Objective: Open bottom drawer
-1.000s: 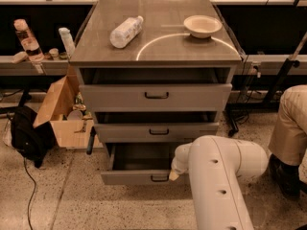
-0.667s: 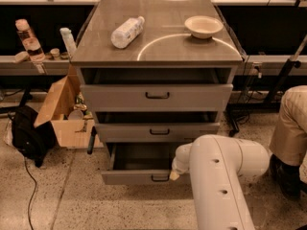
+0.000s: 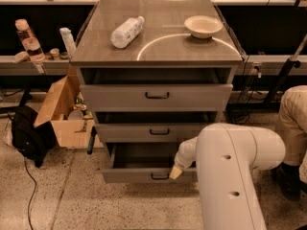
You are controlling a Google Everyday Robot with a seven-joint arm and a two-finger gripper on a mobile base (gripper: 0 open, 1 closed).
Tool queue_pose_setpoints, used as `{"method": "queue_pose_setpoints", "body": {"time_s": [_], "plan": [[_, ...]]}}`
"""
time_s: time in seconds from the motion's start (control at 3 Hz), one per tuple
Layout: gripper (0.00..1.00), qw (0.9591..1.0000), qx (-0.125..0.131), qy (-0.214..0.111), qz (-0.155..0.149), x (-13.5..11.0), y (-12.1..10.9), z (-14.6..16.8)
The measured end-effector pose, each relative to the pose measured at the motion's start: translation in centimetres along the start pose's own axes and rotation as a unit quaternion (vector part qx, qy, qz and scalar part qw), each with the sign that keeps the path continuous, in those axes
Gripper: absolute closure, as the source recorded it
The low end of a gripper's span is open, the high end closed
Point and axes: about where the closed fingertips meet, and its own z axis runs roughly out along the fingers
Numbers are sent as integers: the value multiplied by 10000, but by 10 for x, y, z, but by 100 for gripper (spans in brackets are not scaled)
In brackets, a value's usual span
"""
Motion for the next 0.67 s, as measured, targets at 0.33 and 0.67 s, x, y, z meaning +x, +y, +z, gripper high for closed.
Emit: {"method": "queue_pose_setpoints", "body": {"time_s": [0.33,0.67], "plan": [[0,9993,380,-6,22,-23,-17,-77],[0,9993,369,-10,20,-22,-16,-75]]}}
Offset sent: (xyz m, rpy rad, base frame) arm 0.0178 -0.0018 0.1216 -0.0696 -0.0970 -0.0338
